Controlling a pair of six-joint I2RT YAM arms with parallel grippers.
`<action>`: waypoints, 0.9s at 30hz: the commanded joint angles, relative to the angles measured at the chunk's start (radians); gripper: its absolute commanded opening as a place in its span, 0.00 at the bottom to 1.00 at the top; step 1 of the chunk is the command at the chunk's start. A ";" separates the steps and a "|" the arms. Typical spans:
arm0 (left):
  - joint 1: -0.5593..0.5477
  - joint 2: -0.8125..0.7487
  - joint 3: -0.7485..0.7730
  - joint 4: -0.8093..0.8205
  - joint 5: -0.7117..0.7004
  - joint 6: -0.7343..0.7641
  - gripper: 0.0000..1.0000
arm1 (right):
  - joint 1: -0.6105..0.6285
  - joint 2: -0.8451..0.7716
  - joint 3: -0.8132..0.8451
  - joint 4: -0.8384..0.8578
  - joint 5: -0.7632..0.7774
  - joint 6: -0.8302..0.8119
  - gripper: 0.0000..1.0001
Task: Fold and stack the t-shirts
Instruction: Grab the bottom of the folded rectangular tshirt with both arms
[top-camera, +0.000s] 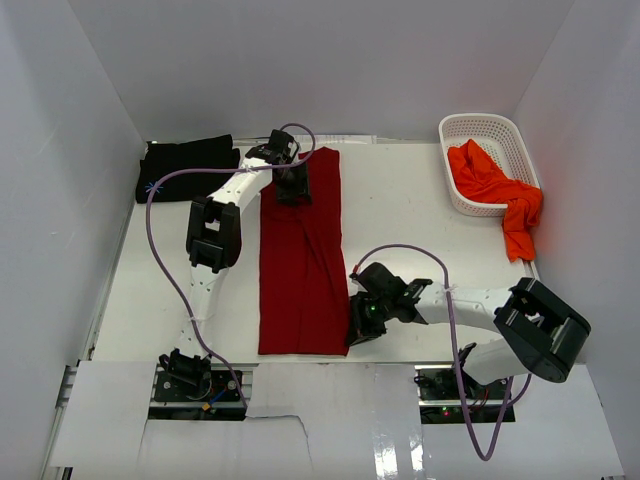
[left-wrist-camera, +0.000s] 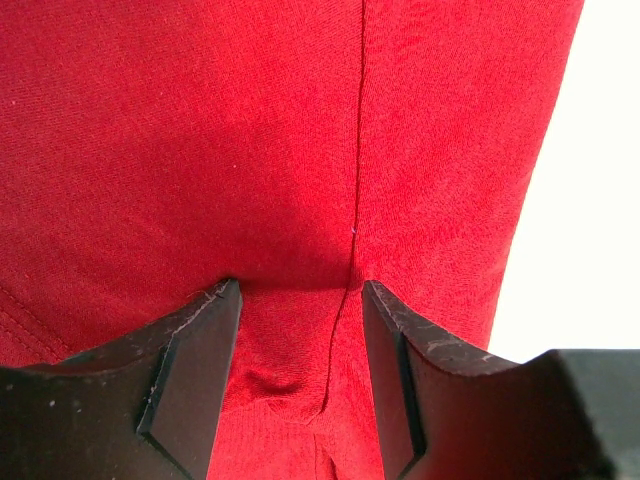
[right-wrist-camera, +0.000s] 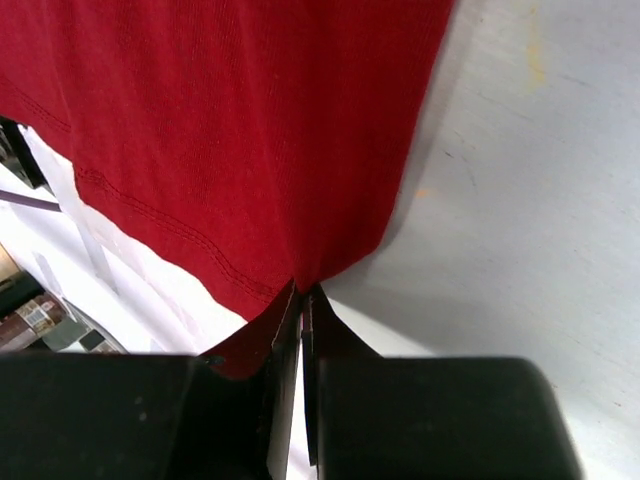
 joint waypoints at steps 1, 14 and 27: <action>0.020 0.021 -0.001 -0.017 -0.042 0.022 0.63 | 0.010 -0.030 0.004 -0.050 0.010 -0.009 0.08; 0.028 0.022 0.010 -0.017 -0.038 0.028 0.63 | 0.055 0.044 0.147 -0.472 0.044 -0.212 0.36; 0.028 0.033 0.022 -0.023 -0.038 0.031 0.64 | 0.156 -0.076 0.427 -0.550 0.278 -0.256 0.60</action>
